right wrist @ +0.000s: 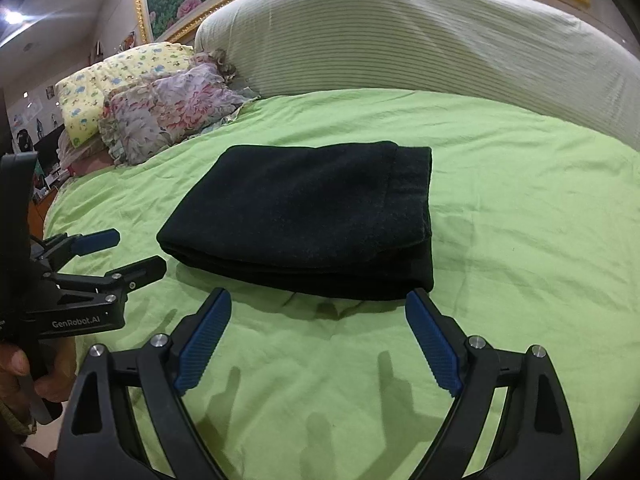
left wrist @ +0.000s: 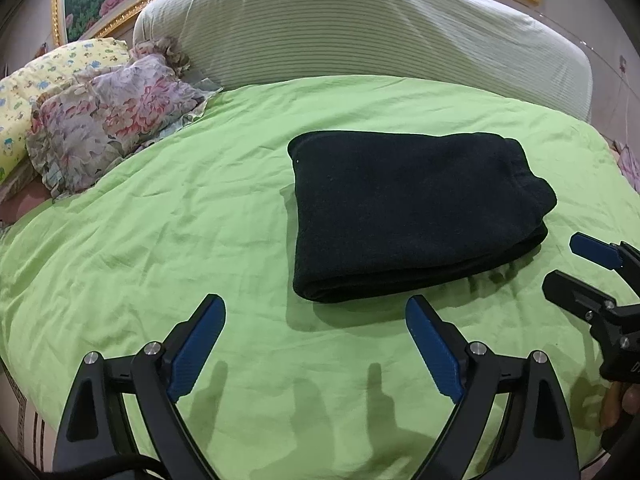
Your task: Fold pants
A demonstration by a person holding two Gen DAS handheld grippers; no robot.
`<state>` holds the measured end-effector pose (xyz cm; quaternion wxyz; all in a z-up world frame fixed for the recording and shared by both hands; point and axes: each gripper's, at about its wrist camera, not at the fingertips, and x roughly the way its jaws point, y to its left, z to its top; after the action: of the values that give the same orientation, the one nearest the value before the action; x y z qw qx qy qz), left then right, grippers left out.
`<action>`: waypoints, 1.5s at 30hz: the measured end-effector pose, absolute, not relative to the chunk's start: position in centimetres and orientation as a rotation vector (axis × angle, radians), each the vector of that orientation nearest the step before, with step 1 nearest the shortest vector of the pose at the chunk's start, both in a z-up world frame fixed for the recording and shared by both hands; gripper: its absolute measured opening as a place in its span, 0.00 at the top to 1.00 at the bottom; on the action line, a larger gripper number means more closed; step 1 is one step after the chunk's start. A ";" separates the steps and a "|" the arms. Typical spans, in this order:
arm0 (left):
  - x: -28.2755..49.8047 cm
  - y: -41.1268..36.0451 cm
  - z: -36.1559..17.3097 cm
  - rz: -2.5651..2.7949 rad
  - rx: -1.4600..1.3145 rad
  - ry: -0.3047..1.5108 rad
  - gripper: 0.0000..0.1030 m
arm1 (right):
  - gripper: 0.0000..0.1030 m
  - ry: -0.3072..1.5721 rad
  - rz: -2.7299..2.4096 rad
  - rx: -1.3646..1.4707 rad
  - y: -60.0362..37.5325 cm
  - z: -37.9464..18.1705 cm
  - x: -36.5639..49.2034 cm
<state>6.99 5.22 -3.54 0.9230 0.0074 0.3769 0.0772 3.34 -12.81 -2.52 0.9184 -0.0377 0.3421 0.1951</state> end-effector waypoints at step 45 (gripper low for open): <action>7.6 5.7 -4.6 0.135 -0.048 0.793 0.09 | 0.13 0.714 0.394 -0.065 -12.3 -3.3 3.9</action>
<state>7.65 5.70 -4.58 0.9199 -0.0236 0.3859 0.0657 3.88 -12.32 -3.34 0.9175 -0.0316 0.3473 0.1914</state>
